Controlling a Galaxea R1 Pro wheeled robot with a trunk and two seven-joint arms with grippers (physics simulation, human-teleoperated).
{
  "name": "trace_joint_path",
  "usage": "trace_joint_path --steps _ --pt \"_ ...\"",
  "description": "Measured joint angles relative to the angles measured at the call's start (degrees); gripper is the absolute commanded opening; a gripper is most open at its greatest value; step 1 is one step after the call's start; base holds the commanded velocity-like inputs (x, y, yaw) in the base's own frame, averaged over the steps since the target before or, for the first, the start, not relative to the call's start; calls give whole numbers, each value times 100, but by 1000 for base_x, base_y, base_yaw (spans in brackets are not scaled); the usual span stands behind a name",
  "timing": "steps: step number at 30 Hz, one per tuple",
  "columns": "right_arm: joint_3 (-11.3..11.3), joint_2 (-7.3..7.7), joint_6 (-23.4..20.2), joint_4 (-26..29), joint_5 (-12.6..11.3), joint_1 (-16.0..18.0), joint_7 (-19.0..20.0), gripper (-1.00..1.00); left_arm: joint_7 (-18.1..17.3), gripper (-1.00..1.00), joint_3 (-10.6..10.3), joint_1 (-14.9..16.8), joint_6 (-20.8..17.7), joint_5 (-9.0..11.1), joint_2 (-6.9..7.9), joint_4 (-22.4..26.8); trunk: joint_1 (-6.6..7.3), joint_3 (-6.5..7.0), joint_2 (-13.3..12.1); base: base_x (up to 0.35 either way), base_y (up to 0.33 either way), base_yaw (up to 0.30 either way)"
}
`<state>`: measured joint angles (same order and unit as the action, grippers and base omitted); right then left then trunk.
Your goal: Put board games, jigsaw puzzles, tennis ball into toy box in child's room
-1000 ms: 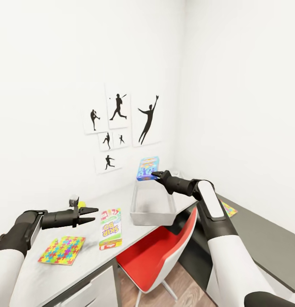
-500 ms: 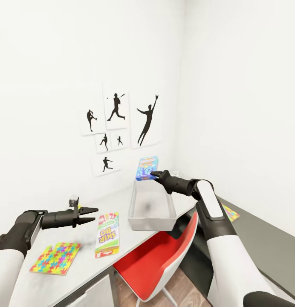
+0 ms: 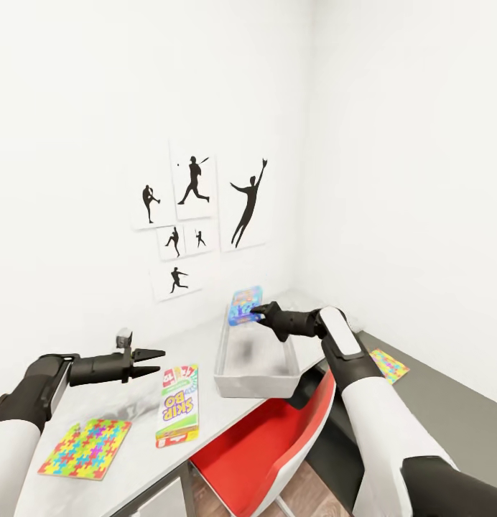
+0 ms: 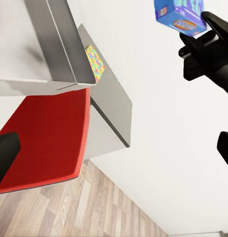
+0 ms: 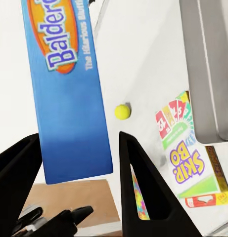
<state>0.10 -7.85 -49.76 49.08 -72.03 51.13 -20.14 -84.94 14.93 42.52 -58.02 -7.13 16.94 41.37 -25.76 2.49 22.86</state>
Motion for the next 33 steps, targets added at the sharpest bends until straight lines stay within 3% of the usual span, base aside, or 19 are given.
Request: trace_joint_path --steps 11,20,33 --pt "6 48 27 -556 38 166 -18 -100 -8 100 2 0 8 4 15 3 0 0 0 0 0 0" --pt "-13 284 72 -1119 33 259 -2 -100 -9 100 7 0 9 9 15 4 0 0 1 0 0 0" --pt "23 313 64 -1198 26 266 38 -100 -9 100 10 0 2 9 15 0 1 0 1 30 11 0"
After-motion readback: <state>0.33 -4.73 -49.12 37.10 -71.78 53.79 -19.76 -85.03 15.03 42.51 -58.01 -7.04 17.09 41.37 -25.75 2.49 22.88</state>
